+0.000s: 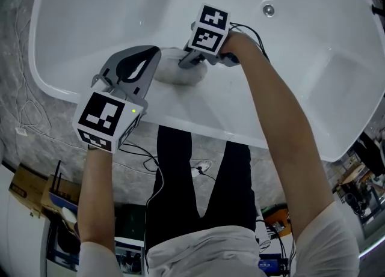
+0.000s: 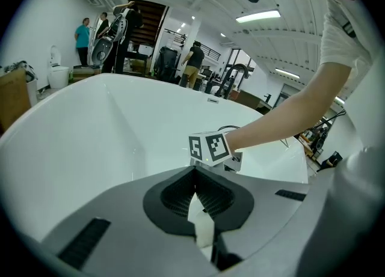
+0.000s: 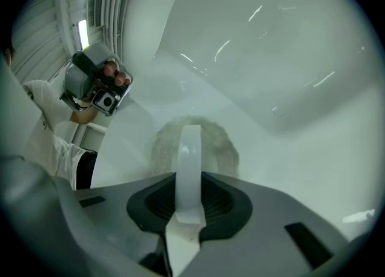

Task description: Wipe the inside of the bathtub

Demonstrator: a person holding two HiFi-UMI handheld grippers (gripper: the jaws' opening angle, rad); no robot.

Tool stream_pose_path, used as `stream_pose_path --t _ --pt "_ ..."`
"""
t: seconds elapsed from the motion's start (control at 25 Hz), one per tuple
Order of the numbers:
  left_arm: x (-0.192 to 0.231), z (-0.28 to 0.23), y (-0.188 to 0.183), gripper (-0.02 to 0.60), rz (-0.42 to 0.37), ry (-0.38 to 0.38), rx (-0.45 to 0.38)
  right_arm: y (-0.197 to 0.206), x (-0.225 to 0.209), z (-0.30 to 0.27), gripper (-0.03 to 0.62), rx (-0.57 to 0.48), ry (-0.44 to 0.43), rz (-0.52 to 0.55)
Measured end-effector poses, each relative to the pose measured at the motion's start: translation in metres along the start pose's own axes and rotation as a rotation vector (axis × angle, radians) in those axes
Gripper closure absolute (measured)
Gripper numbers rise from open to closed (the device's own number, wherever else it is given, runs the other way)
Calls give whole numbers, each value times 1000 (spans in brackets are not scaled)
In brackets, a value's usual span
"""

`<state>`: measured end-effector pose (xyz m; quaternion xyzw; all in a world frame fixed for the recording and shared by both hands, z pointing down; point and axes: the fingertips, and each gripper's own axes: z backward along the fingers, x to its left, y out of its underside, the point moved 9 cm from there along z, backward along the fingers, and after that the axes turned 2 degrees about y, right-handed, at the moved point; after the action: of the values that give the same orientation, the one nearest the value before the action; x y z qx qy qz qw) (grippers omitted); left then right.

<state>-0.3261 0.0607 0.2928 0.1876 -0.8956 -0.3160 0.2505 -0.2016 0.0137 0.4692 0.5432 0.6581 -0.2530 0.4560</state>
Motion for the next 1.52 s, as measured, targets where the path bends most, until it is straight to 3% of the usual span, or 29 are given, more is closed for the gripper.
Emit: stream_pose_path --t 0.52,1.0,1.24,1.52 --pt "48 35 9 569 46 -75 -28 -74 -3 -22 500 -19 -16 28" --pt "104 48 5 569 22 -116 -28 -148 -13 -48 500 -85 -32 36" --pt "142 42 5 569 -14 -117 26 -157 -25 -51 500 -105 -45 27" --pt "171 31 18 569 37 -101 69 -154 -37 -60 500 -125 -38 21"
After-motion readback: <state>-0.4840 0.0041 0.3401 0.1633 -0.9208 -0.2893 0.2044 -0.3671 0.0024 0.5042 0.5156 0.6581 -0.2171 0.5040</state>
